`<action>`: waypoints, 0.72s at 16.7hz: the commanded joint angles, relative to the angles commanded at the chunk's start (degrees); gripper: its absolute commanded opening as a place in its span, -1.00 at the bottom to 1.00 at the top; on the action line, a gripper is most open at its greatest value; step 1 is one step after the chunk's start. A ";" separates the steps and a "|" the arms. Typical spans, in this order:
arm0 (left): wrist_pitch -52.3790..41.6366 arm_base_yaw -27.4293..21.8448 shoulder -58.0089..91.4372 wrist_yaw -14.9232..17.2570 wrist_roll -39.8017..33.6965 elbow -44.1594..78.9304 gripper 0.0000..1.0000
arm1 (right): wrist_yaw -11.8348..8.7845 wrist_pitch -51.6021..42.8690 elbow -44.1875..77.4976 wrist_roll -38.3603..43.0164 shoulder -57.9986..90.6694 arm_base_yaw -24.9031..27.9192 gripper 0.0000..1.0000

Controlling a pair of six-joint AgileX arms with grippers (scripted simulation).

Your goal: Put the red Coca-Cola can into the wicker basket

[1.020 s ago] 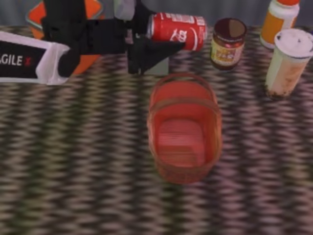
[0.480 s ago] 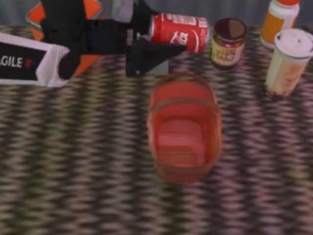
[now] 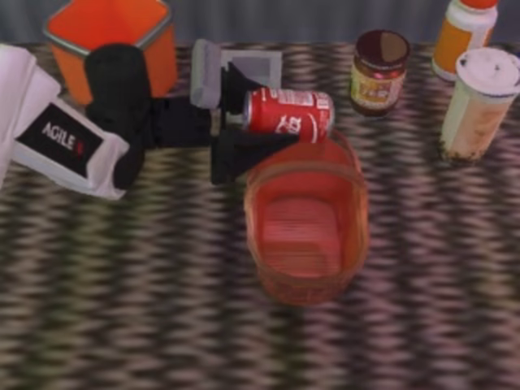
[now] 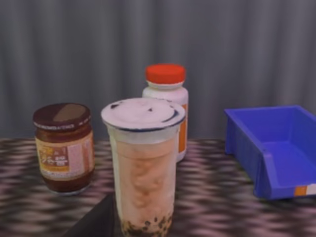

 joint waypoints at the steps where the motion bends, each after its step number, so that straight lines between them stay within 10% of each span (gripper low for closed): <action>1: 0.67 0.05 0.61 -0.01 -0.01 -0.20 -1.00 | 0.00 0.00 0.00 0.00 0.00 0.00 1.00; 5: 0.77 0.06 0.70 -0.01 -0.01 -0.23 -1.00 | 0.00 0.00 0.00 0.00 0.00 0.00 1.00; 12: 0.77 0.06 0.70 -0.01 -0.01 -0.23 0.06 | 0.00 0.00 0.00 0.00 0.00 0.00 1.00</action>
